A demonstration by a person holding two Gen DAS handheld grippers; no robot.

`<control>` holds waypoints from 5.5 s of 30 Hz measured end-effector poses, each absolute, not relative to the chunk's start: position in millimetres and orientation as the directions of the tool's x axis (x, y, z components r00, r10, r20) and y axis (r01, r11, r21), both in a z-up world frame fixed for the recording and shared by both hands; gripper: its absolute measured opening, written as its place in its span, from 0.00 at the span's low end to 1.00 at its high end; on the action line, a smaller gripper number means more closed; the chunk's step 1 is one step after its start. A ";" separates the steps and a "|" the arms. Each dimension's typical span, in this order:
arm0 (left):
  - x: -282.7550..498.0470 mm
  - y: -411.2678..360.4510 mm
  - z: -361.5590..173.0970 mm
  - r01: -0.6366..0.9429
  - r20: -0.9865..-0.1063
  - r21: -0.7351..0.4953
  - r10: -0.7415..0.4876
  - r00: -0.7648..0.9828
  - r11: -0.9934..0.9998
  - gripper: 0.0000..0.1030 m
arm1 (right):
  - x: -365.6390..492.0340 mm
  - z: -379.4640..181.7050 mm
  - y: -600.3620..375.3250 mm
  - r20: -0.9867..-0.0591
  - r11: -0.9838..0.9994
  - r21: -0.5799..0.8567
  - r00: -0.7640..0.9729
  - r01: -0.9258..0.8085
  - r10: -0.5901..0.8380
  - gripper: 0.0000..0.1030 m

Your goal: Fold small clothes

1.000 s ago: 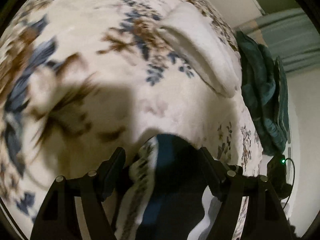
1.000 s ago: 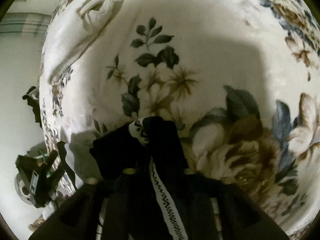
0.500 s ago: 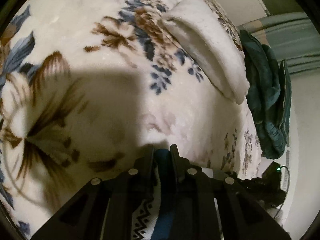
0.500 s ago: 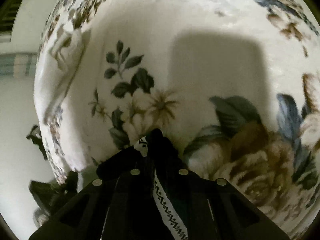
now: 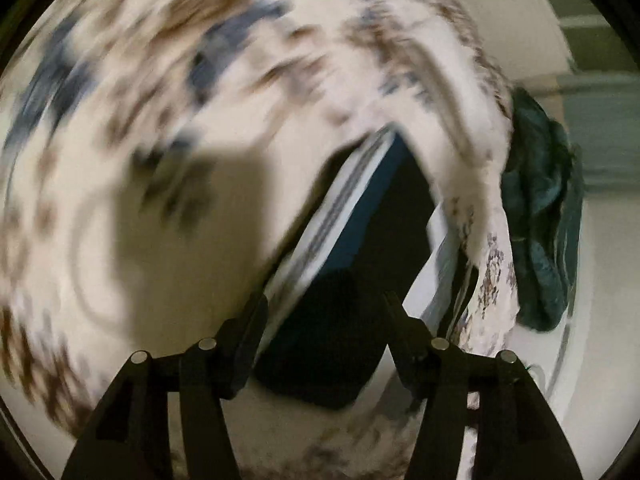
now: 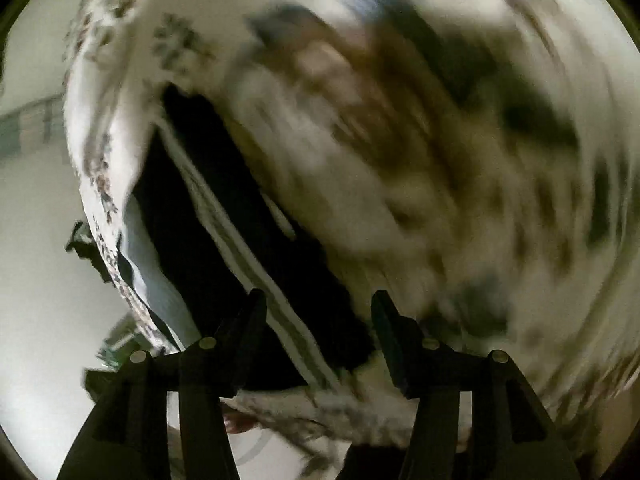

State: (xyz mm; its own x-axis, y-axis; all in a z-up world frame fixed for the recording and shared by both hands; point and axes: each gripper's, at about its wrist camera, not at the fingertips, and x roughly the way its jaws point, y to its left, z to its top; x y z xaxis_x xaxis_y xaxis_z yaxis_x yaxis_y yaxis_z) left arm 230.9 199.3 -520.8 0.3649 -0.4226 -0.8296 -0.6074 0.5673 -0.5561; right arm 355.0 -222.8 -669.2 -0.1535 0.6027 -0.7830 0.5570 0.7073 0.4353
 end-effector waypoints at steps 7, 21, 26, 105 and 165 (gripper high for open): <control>203.6 178.8 -550.5 -0.695 -0.758 -0.632 -0.457 0.464 0.343 0.48 | 301.9 -695.1 -216.7 -0.689 0.512 0.507 -0.032 0.694 0.724 0.41; 189.6 186.5 -524.6 -0.695 -0.829 -0.558 -0.342 0.443 0.454 0.00 | 291.7 -629.1 -212.4 -0.813 0.678 0.479 -0.011 0.557 0.582 0.05; 167.0 202.9 -552.0 -0.723 -0.796 -0.593 -0.396 0.458 0.355 0.02 | 285.4 -681.9 -203.5 -0.805 0.720 0.427 -0.132 0.547 0.578 0.08; 401.2 199.0 -563.2 -0.306 -0.830 -0.543 -0.445 0.336 0.782 0.68 | 521.1 -633.5 -158.4 -0.904 0.908 0.412 0.153 0.073 0.398 0.03; 304.7 204.7 -583.6 -0.307 -0.734 -0.678 -0.590 0.337 0.668 1.00 | 379.1 -692.0 -191.6 -0.698 0.651 0.670 0.004 0.358 0.716 0.90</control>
